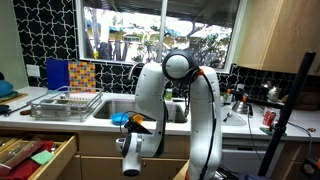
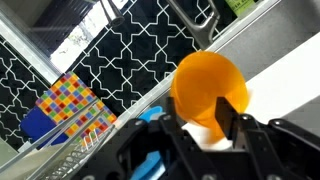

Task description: Turn the orange bowl upside down on the kitchen counter

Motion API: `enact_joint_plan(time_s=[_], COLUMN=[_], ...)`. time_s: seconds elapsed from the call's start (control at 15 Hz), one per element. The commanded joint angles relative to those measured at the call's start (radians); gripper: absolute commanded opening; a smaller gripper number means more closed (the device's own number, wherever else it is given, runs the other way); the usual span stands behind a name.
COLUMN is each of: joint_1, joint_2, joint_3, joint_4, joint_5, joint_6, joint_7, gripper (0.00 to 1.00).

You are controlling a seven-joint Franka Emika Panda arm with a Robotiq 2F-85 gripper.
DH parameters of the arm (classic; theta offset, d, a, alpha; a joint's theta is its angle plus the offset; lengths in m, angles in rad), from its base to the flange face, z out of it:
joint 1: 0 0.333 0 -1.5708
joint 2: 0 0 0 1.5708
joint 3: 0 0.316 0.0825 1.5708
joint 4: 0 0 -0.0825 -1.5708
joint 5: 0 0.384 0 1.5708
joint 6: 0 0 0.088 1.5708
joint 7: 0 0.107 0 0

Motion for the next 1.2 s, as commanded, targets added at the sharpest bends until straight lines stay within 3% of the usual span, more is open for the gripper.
enact_joint_plan(time_s=[0.0, 0.07, 0.2, 0.53, 1.0, 1.13], joint_1=[-0.011, -0.011, -0.010, -0.013, -0.002, -0.004], joint_2=[0.023, 0.010, 0.025, 0.011, 0.049, 0.052], joint_3=[0.012, 0.014, 0.017, 0.020, 0.017, 0.026], joint_4=[0.002, -0.008, 0.003, -0.015, 0.001, 0.002], joint_5=[-0.016, -0.014, -0.013, -0.014, -0.015, 0.052], joint_6=[0.011, 0.013, 0.009, 0.013, -0.111, -0.123], joint_7=[0.024, 0.026, 0.026, 0.034, 0.069, 0.084], gripper=[0.75, 0.34, 0.38, 0.04, 0.01, 0.01])
